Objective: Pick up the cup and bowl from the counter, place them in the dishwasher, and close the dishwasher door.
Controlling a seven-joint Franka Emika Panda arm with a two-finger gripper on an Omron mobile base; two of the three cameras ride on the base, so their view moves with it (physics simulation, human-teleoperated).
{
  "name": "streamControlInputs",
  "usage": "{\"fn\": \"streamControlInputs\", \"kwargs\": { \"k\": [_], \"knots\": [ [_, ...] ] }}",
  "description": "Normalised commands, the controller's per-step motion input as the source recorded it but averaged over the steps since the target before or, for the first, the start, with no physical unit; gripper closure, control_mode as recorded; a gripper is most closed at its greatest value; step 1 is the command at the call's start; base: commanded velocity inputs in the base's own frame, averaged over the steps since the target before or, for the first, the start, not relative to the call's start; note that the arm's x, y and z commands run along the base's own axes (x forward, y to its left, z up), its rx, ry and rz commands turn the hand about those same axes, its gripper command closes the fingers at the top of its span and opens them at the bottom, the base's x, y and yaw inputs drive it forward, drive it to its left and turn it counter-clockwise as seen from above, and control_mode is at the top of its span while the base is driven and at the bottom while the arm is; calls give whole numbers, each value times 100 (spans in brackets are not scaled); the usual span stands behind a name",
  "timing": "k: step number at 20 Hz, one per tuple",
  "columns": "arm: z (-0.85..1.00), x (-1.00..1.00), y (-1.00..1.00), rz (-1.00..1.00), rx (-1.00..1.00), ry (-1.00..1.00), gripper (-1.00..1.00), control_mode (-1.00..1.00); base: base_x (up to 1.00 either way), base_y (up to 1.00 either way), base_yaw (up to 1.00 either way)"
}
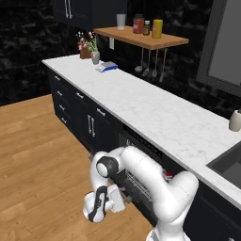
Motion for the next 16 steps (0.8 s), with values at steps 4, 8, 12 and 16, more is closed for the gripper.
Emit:
{"fn": "streamControlInputs", "kwargs": {
  "k": [4, 8, 12, 16],
  "knots": [
    [-10, 100, -100, 1, 9, 0, -100, -100, 0, 0, 0],
    [-29, 100, -100, 0, 13, 2, -100, -100, 0, 0, 0],
    [-55, 100, -100, 0, 13, 11, -100, -100, 0, 0, 0],
    [-63, 100, -100, 0, 13, 13, -100, -100, 0, 0, 0]
  ]
}}
